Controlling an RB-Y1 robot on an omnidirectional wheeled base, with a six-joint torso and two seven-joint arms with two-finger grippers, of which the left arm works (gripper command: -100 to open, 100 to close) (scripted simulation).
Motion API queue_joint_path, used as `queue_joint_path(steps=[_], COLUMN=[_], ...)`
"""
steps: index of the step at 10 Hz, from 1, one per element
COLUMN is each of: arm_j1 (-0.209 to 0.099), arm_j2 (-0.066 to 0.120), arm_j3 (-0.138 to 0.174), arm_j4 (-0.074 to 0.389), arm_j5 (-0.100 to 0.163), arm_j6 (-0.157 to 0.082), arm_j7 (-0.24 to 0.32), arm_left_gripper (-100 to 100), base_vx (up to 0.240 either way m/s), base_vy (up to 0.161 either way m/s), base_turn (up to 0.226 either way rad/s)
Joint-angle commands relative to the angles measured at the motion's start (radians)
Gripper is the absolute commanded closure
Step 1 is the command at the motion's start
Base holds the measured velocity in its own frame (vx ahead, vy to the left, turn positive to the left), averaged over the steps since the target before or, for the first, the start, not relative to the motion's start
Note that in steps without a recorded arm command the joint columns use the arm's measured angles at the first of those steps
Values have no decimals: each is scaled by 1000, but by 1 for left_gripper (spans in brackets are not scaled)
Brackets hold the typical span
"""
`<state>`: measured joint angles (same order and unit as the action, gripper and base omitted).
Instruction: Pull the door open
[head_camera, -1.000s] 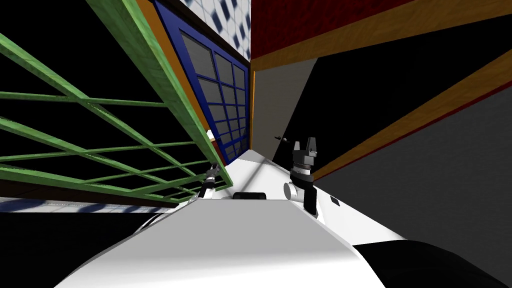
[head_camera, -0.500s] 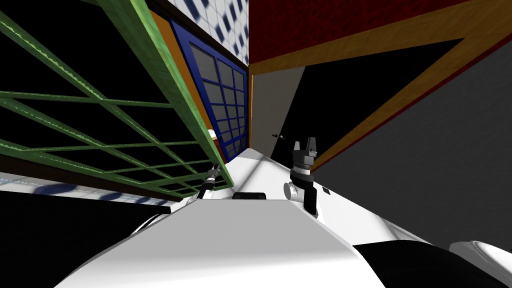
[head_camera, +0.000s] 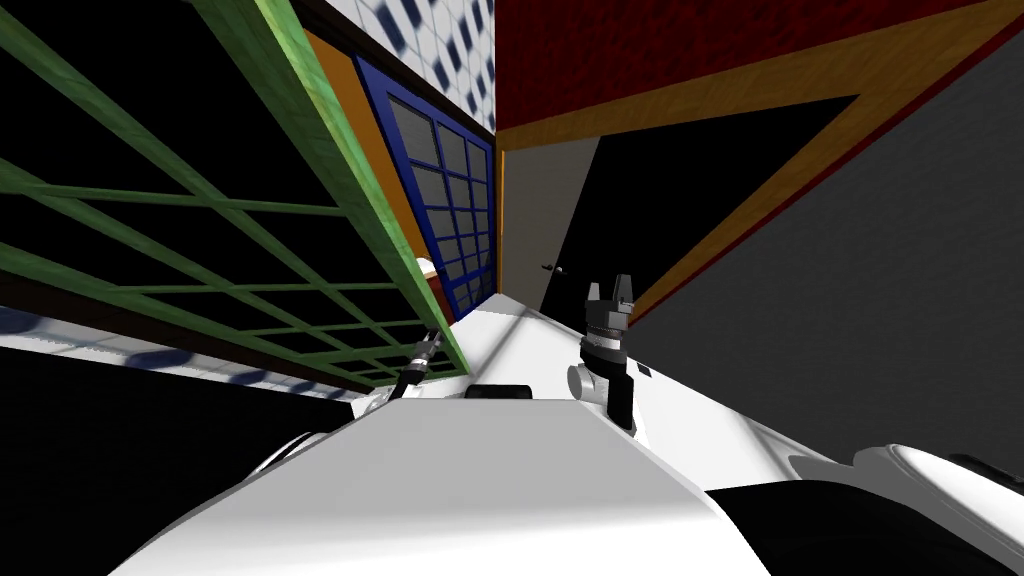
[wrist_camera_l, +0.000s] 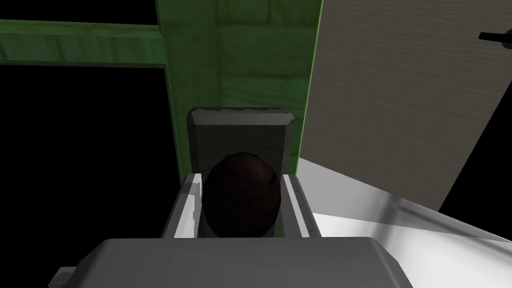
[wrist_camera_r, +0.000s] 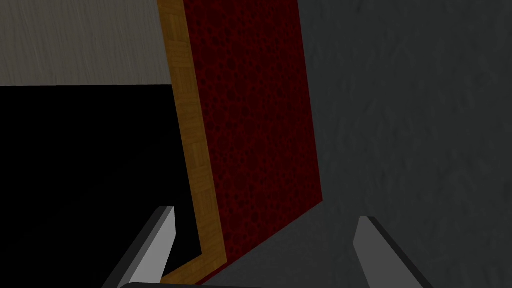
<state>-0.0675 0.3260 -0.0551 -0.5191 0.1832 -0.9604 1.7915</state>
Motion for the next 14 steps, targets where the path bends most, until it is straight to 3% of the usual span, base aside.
queue_joint_path(steps=[1, 4, 13, 14], arm_j1=[18, 46, 46, 68], arm_j2=[19, 54, 54, 68], arm_j3=[-18, -63, -63, -73], arm_j4=[-10, -20, -20, -23], arm_j5=[-15, -50, -50, -60], arm_j6=[-17, -56, -56, -79], arm_j7=[29, 88, 88, 100], arm_left_gripper=[100, 100, 100, 100], base_vx=[-141, -114, 0, -2], base_vy=[17, -8, 0, 2], base_turn=[-7, -37, -1, 32])
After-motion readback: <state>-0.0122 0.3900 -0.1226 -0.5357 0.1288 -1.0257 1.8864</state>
